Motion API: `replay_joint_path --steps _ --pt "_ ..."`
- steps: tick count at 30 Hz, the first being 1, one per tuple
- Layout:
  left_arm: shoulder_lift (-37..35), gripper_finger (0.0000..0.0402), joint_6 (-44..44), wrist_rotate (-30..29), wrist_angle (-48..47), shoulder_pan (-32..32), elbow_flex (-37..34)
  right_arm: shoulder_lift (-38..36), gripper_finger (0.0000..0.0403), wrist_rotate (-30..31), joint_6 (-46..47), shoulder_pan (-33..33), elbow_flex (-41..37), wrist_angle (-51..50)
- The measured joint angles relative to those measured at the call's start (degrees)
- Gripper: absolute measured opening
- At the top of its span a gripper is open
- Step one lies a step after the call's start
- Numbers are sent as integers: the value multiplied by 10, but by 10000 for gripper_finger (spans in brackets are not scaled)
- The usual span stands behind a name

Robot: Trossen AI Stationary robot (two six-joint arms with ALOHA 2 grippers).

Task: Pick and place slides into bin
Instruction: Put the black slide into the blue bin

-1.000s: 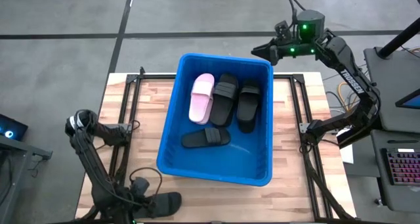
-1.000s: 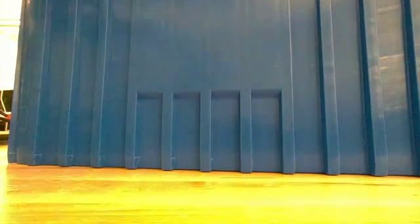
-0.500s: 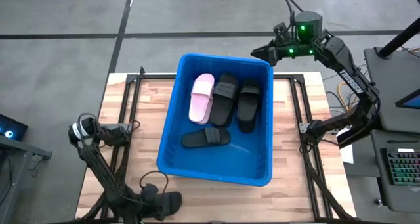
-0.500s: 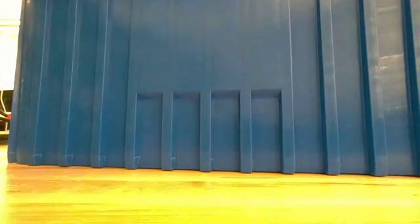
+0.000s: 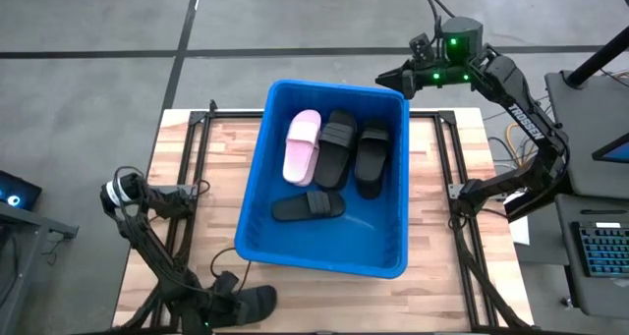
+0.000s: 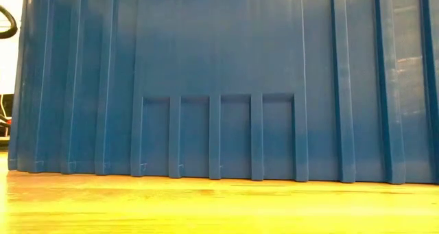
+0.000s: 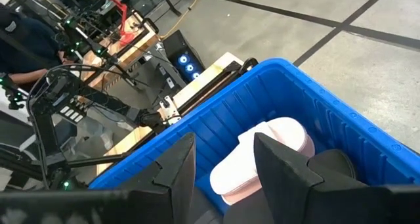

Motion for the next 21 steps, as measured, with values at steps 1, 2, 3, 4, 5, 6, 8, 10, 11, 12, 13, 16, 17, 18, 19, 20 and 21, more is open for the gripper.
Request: replay_joint_path --steps 1,2,3,4,5,6,8,10,11,12,13,16,17,18,19,20,21 --pt "0 243 7 -1 5 -1 -2 0 146 0 0 0 0 0" --pt "0 225 11 -2 11 -4 -6 0 146 0 0 0 0 0" --pt "0 205 17 -7 17 -7 -8 0 146 0 0 0 0 0" --pt "0 183 24 -10 26 -10 -11 0 146 0 0 0 0 0" --pt "-2 158 35 -11 33 -11 -13 0 146 0 0 0 0 0" --pt "-5 133 50 -11 41 -12 -14 0 146 0 0 0 0 0" --pt "-10 80 86 -10 53 -14 -15 0 146 0 0 0 0 0" --pt "-17 28 131 -6 65 -14 -15 0 146 0 -1 0 0 0" --pt "-23 15 156 -5 65 -14 -15 0 146 0 -1 0 0 0" --pt "-29 11 188 -4 66 -15 -14 0 146 0 -1 0 0 0" --pt "-37 11 227 -3 69 -14 -12 0 146 0 -3 0 0 0" --pt "-73 4 351 6 95 -14 -8 0 146 0 -5 0 0 0" --pt "-89 2 383 12 102 -14 -7 0 146 0 -5 0 0 0" --pt "-107 2 410 21 108 -13 -7 0 146 0 -5 0 0 0" --pt "-125 2 435 29 107 -12 -7 0 146 0 -6 0 0 0" --pt "-145 2 459 29 106 -11 -7 0 146 0 -7 0 0 0" --pt "-167 2 481 29 106 -7 -7 0 146 0 -7 0 0 0"
